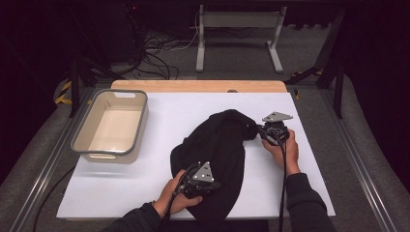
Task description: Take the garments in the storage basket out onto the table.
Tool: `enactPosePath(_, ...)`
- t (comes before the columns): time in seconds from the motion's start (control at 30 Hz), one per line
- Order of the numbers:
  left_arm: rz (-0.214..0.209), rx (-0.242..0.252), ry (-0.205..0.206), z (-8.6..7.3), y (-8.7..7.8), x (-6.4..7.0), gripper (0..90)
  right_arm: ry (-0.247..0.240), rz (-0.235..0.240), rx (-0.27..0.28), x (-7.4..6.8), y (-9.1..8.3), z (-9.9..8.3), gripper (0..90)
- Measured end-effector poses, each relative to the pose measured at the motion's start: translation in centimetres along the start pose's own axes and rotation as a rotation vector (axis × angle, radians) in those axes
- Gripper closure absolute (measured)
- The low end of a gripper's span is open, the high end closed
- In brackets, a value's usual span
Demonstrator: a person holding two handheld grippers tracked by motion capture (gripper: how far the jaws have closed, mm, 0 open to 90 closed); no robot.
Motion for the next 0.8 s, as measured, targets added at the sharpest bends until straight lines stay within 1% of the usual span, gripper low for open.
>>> enactPosePath(0.03, -0.007, -0.004, 0.002, 0.0, -0.1, 0.0, 89.5, 0.004, -0.016, 0.004, 0.3, 0.0, 0.1, 88.1)
enactPosePath(0.07, -0.025, -0.01, 0.002, -0.1, -0.2, 0.1, 89.6, 0.009, -0.031, 0.008, 0.6, 0.0, 0.3, 88.2)
enactPosePath(0.1, -0.055, -0.012, 0.003, -0.2, -0.4, 0.1, 89.7, 0.018, -0.047, 0.011, 0.9, 0.0, 0.5, 88.4)
enactPosePath(0.13, -0.082, -0.023, 0.012, -0.4, -0.6, 0.4, 89.8, 0.02, -0.071, 0.015, 1.3, 0.0, 0.7, 88.5)
enactPosePath(0.17, -0.087, -0.03, 0.032, -0.5, -0.8, 0.6, 89.8, 0.033, -0.098, 0.021, 1.8, -0.1, 1.1, 88.5)
enactPosePath(0.23, -0.099, -0.063, 0.059, -0.7, -1.3, 1.1, 89.9, 0.059, -0.127, 0.034, 2.6, -0.4, 1.6, 88.6)
enactPosePath(0.3, -0.109, -0.076, 0.08, -0.9, -1.8, 1.6, 89.9, 0.08, -0.154, 0.044, 3.5, -0.6, 2.1, 88.5)
enactPosePath(0.33, -0.111, -0.085, 0.089, -1.0, -2.1, 2.0, 90.0, 0.084, -0.173, 0.044, 3.8, -0.7, 2.3, 88.5)
enactPosePath(0.37, -0.109, -0.097, 0.101, -1.1, -2.4, 2.3, 90.0, 0.078, -0.192, 0.042, 4.0, -0.8, 2.4, 88.3)
enactPosePath(0.4, -0.112, -0.105, 0.117, -1.3, -2.7, 2.7, 90.0, 0.083, -0.193, 0.039, 4.2, -0.8, 2.4, 87.5)
enactPosePath(0.47, -0.112, -0.11, 0.128, -1.7, -3.1, 3.4, 90.0, 0.094, -0.194, 0.031, 4.3, -0.8, 2.3, 82.3)
enactPosePath(0.5, -0.112, -0.11, 0.128, -1.7, -3.1, 3.4, 90.0, 0.105, -0.185, 0.025, 4.3, -0.8, 2.1, 77.8)
enactPosePath(0.53, -0.097, -0.101, 0.14, -2.1, -3.3, 3.9, 89.9, 0.118, -0.184, 0.017, 4.3, -0.8, 1.9, 69.6)
enactPosePath(0.57, -0.088, -0.096, 0.138, -2.1, -3.4, 4.0, 89.8, 0.127, -0.193, 0.01, 4.2, -0.9, 1.7, 64.9)
enactPosePath(0.6, -0.068, -0.086, 0.134, -2.1, -3.5, 4.1, 89.4, 0.139, -0.191, 0.006, 4.2, -1.1, 1.5, 60.8)
enactPosePath(0.63, -0.072, -0.072, 0.145, -2.1, -3.7, 4.1, 89.3, 0.164, -0.17, 0.01, 4.0, -1.3, 1.2, 56.5)
enactPosePath(0.67, -0.074, -0.064, 0.151, -2.1, -4.0, 4.2, 89.3, 0.186, -0.151, 0.021, 3.7, -1.7, 0.9, 55.0)
enactPosePath(0.73, -0.062, -0.042, 0.155, -1.8, -4.7, 4.3, 88.4, 0.195, -0.136, 0.046, 3.0, -2.8, 0.4, 53.7)
enactPosePath(0.77, -0.062, -0.007, 0.157, -1.7, -5.3, 4.3, 87.3, 0.205, -0.117, 0.064, 2.6, -3.3, 0.1, 53.0)
enactPosePath(0.8, -0.052, 0.015, 0.16, -1.6, -5.7, 4.3, 83.0, 0.216, -0.097, 0.085, 2.0, -4.1, -0.3, 53.0)
Point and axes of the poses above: each handheld gripper's, and its own axes: y roughly forward along the jaws, z roughly out of its top, x roughly to its right, the point moved 3 cm from there along y, roughly forward along the jaws, and after that the axes turned 12 degrees about -z, right-handed, at the moved point
